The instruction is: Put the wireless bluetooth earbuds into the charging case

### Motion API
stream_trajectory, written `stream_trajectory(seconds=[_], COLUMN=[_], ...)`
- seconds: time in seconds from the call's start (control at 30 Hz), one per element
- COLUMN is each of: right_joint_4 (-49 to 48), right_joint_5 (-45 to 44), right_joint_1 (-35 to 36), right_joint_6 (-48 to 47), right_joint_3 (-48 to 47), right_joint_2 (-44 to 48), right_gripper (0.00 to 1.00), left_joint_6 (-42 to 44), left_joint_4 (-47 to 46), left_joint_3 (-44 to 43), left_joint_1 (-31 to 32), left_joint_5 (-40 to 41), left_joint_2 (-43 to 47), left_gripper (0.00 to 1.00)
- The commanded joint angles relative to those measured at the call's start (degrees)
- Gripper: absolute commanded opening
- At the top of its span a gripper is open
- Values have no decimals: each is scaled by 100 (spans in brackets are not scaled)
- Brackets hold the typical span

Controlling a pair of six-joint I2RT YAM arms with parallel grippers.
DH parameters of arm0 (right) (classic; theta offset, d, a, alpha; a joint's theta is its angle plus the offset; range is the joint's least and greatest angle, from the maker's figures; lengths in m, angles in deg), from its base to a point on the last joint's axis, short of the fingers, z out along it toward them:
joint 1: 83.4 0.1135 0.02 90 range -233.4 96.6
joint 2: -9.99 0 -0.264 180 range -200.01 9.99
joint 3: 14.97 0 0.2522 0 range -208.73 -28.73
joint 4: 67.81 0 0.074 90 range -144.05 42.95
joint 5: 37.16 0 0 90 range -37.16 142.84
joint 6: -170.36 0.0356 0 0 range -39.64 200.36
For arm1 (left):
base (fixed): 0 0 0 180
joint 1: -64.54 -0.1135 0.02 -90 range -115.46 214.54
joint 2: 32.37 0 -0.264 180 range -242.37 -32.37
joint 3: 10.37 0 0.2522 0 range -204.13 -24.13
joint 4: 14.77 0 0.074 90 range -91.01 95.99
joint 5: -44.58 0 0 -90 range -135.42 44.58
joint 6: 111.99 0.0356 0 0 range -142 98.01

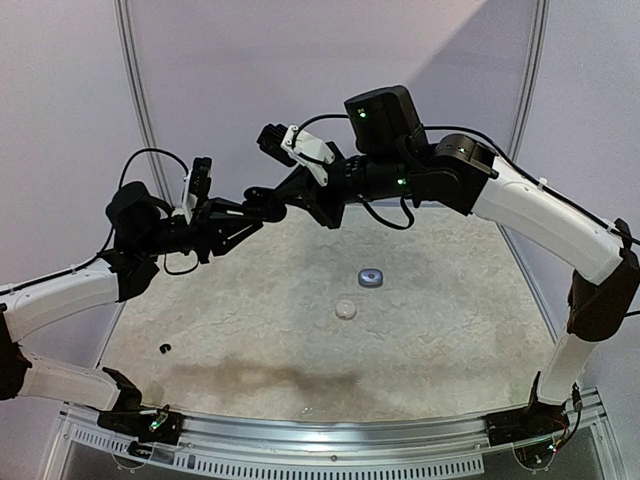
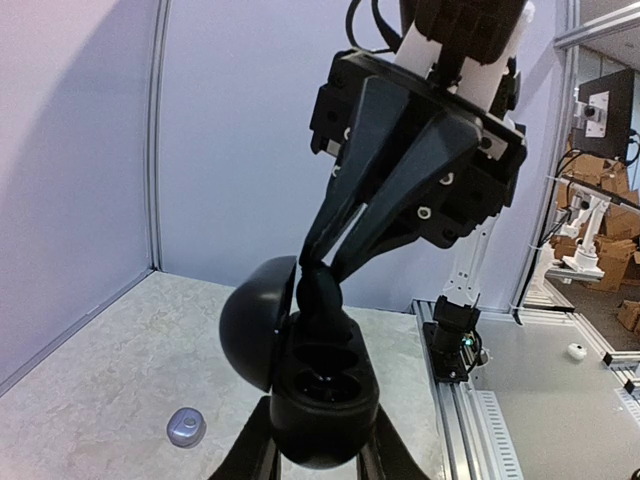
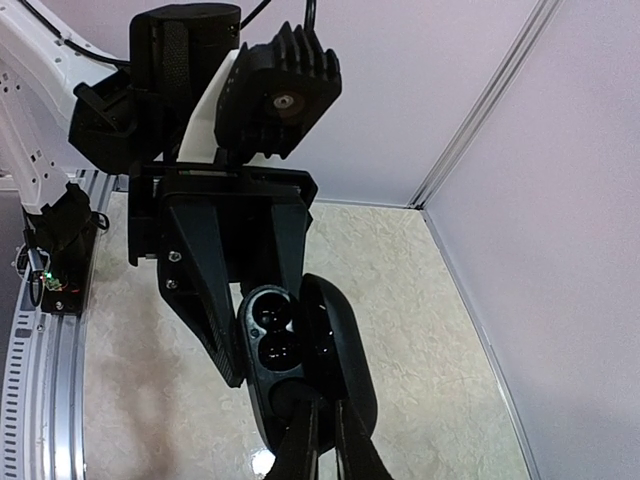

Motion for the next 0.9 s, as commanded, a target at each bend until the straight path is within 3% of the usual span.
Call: stream_trajectory(seconds=[0.0,0.2,0.57,0.87], right_joint_4=[179,380,1207,1447], right_joint_5=[66,387,82,-19], right_joint_1=[-94,-75,135,149], right_joint_6=[32,-149,-514,-584], right_joint_3=[-27,-59,-487,-388], right_joint_2=[-129,-176,-600,-505], right_gripper=[5,5,6,15], left_joint_6=[163,209,205,166], left_joint_4=[-257,-295,-301,-380], left_joint_3=[60,65,63,91], left_joint_1=[45,45,45,27], left_joint_5=[-136,-68,73,154], left_joint_2=[119,120,119,121], left_gripper=[0,0,0,0])
